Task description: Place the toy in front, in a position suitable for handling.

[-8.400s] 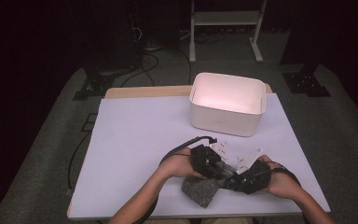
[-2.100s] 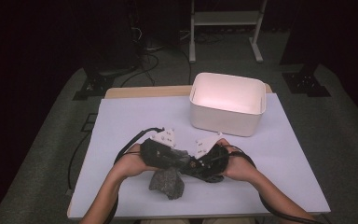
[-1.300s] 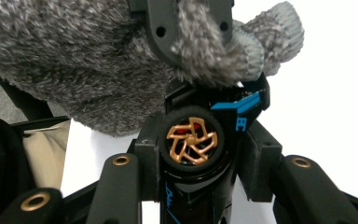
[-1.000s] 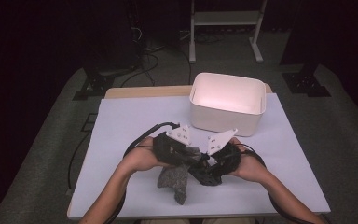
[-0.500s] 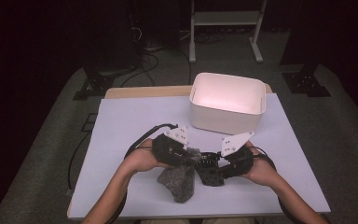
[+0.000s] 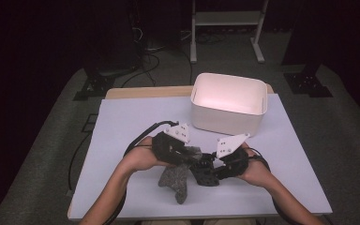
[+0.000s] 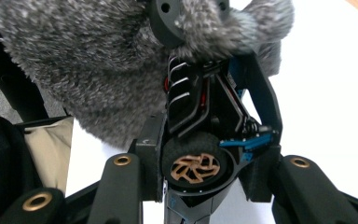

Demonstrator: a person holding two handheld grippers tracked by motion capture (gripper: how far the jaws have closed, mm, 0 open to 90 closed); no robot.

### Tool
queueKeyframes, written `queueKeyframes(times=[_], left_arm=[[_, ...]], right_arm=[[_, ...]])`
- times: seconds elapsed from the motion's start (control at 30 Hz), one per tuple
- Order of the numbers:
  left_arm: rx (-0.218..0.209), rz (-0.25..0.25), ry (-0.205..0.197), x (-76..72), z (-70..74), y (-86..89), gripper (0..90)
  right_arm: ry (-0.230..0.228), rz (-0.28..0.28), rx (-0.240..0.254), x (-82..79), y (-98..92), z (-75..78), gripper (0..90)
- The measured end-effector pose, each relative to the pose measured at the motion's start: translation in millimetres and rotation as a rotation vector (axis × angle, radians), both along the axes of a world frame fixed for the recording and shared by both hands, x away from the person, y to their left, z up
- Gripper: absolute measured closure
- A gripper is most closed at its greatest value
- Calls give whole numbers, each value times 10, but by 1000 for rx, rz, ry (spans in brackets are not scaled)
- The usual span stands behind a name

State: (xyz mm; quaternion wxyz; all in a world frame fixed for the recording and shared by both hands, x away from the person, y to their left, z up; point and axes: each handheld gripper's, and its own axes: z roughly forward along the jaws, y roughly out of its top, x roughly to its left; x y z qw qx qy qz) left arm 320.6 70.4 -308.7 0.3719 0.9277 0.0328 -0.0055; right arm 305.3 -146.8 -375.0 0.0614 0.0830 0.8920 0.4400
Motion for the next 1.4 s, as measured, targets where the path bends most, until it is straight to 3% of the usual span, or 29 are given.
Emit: queueKeyframes(times=[0.17, 0.3, 0.37, 0.53, 0.67, 0.8, 0.93, 1.07, 1.17, 1.4], left_arm=[[20, -6, -20, -14, 53, -27, 809], [15, 15, -6, 21, -22, 48, 805], [40, 30, -1, 39, -98, 94, 804], [46, 43, 15, 40, -170, 148, 805], [45, 34, 8, 35, -127, 150, 804], [2, 5, 10, 32, -34, 86, 804], [25, -11, 2, 16, -8, -4, 805], [26, 4, 12, 19, -45, 32, 804], [22, 3, 18, 28, -53, 48, 804], [48, -18, -28, -24, 59, -55, 804]], right_arm=[[0, 14, 1, 10, 96, -3, 570], [25, 4, 21, 35, 8, -17, 570], [29, -5, 30, 29, -42, -24, 569], [33, -19, 41, 22, -107, -34, 569], [21, -14, 39, 13, -96, -31, 569], [20, -15, 38, 6, -72, -33, 569], [3, -7, 25, -13, -22, -26, 568], [44, -17, 51, 8, -99, -55, 555], [46, -26, 44, 10, -119, -107, 561], [19, -26, 18, -9, -63, -94, 568]])
